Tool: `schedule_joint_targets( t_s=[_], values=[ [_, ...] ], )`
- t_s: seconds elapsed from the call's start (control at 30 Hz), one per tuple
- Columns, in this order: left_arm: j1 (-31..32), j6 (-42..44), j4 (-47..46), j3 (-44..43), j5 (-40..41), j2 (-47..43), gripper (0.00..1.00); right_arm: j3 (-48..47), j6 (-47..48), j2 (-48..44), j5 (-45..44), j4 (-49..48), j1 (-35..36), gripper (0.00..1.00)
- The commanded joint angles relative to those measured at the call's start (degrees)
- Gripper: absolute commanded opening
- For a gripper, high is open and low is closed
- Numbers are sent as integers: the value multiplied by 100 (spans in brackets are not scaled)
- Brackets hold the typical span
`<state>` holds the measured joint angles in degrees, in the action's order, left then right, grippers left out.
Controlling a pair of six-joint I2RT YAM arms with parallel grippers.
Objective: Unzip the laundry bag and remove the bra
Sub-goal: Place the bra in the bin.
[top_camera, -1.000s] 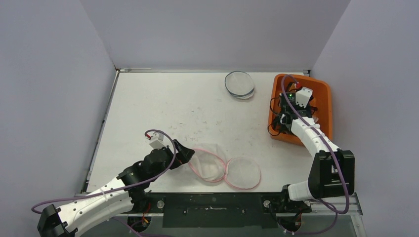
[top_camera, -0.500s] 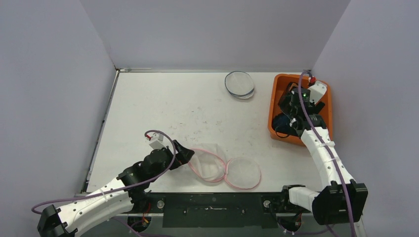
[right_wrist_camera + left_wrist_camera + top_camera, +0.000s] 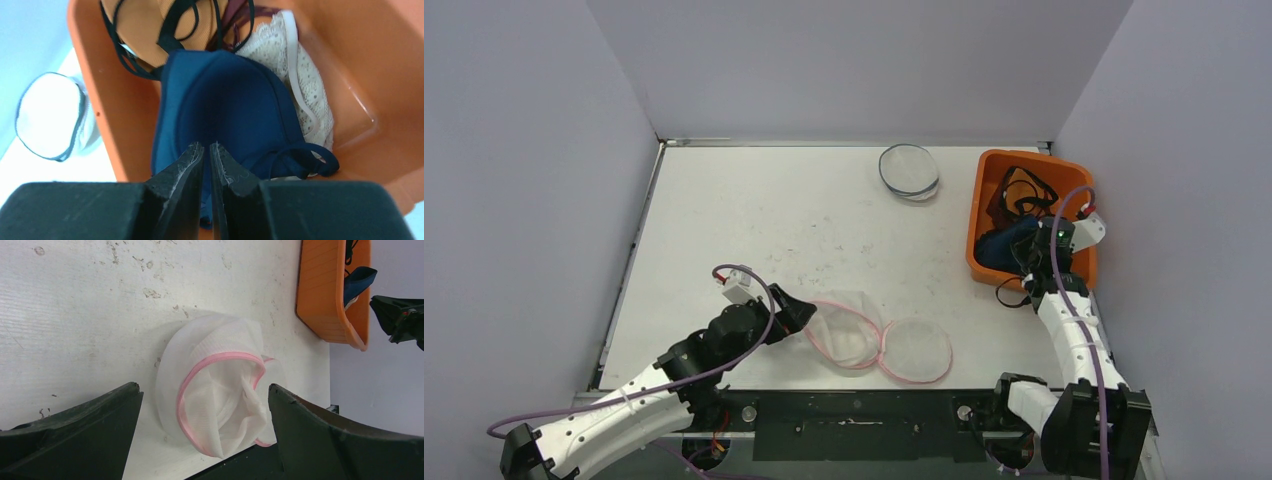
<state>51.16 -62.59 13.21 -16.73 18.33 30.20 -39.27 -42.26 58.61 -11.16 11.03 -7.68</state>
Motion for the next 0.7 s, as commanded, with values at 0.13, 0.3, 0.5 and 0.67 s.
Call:
schedule_joint_targets(
  t_s=[0.13,0.3,0.5,0.67],
  values=[
    [-36,103,-12,-169,-49,72,97,324,-103,575,197,-1428,-128,13],
    [-37,113,86,-181,22,-120,97,352,-159,981,130,-1765,-138,15],
    [-41,247,317,-205,138,-414,97,330,-125,1450,108,-1964,-137,20],
    [-36,389,514,-275,196,-546,97,564,-61,965,197,-2171,-116,26]
  ],
)
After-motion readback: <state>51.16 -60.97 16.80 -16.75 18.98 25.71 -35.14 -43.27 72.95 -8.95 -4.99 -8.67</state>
